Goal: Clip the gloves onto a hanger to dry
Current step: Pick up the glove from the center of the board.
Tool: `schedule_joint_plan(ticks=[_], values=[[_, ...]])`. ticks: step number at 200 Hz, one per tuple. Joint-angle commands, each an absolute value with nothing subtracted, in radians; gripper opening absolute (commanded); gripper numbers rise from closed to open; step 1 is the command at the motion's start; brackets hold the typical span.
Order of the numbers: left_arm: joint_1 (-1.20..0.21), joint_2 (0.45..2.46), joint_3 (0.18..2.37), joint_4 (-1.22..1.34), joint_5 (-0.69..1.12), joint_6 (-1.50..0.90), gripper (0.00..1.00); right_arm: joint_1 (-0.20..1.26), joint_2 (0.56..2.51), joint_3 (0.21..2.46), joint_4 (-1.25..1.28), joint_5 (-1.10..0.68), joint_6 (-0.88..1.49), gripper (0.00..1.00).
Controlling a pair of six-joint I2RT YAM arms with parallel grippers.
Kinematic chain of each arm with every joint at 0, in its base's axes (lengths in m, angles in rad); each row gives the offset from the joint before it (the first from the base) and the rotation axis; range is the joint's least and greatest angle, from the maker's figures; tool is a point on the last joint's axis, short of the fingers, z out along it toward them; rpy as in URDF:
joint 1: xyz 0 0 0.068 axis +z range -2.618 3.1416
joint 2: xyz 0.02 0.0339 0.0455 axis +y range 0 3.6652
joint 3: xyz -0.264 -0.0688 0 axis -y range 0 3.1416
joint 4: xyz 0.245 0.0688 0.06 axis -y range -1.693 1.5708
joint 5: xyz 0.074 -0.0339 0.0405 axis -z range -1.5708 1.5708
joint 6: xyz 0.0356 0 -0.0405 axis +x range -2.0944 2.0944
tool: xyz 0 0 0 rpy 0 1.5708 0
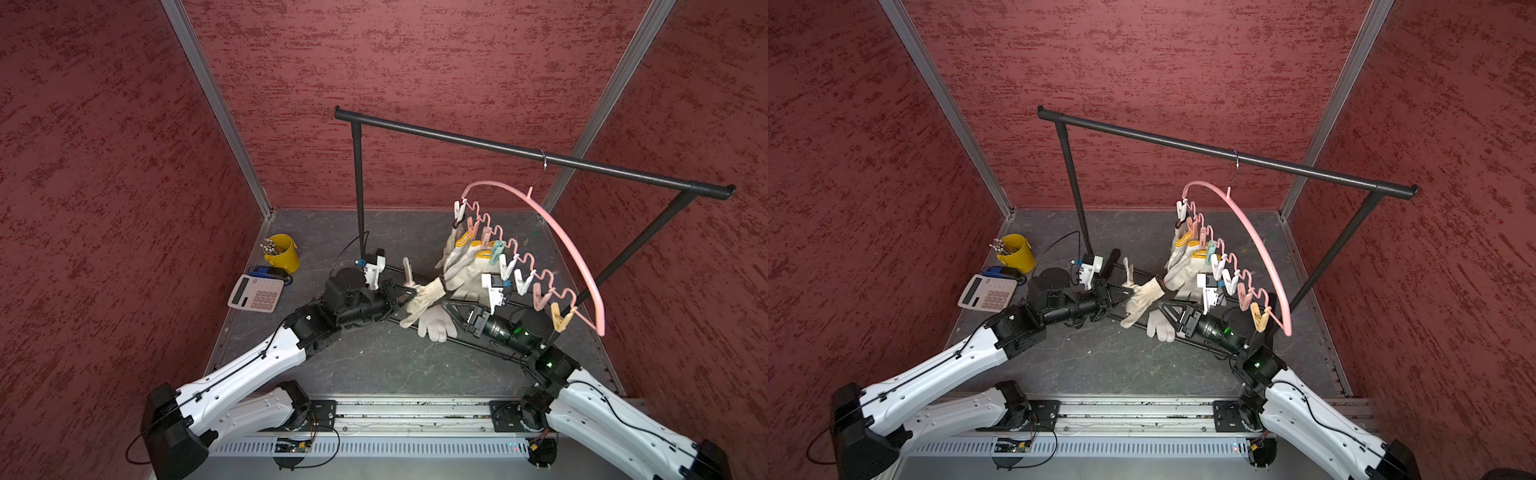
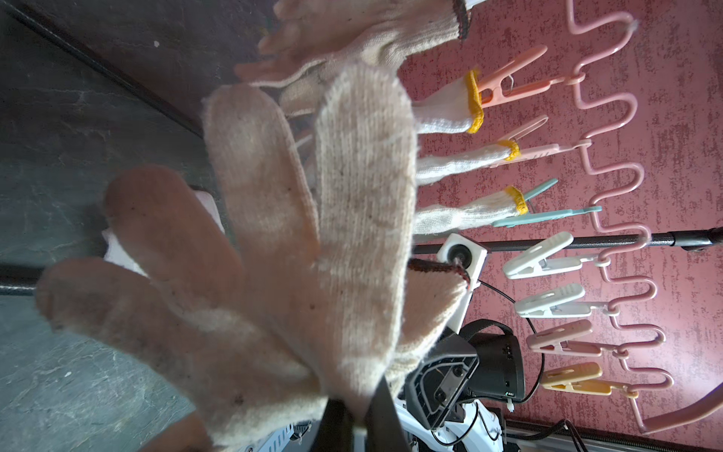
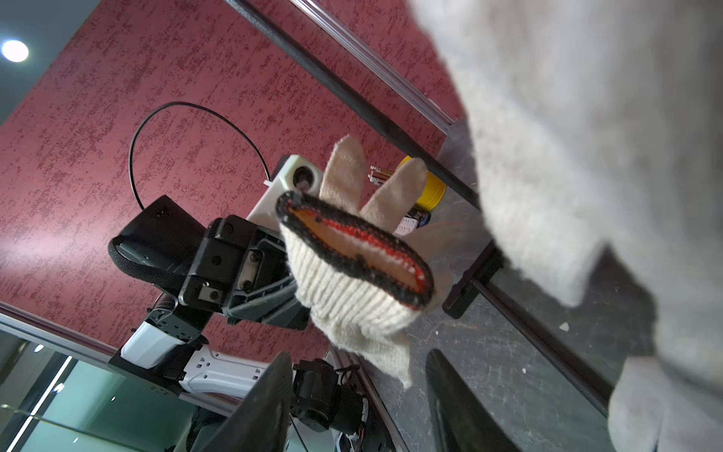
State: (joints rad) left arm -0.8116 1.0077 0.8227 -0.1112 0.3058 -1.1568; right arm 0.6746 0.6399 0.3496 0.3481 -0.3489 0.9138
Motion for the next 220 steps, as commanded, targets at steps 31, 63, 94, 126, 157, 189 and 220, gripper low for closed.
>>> schedule_joint_plan(ticks=[31,63,94,126,157,189,220], values=[[-0.838,1.010,0.748,0.031,0.336,-1.266,0.00,0.701,0.703,0.366,0.480,-0.246,0.870,0.55],[-0.856,1.010,0.743,0.054,0.332,-1.283,0.00,0.712,0.725,0.348,0.524,-0.223,0.871,0.56],[-0.856,0.992,0.746,0.053,0.310,-1.280,0.00,0.721,0.724,0.342,0.519,-0.219,0.872,0.56],[-0.851,0.977,0.753,0.049,0.293,-1.282,0.00,0.722,0.707,0.330,0.505,-0.222,0.875,0.57],[-0.850,0.978,0.766,0.040,0.292,-1.283,0.00,0.724,0.703,0.321,0.507,-0.222,0.879,0.57],[-0.855,0.985,0.773,0.043,0.295,-1.291,0.00,0.728,0.718,0.319,0.536,-0.229,0.883,0.57],[-0.874,0.998,0.779,0.060,0.285,-1.304,0.00,0.733,0.752,0.321,0.574,-0.242,0.884,0.57]])
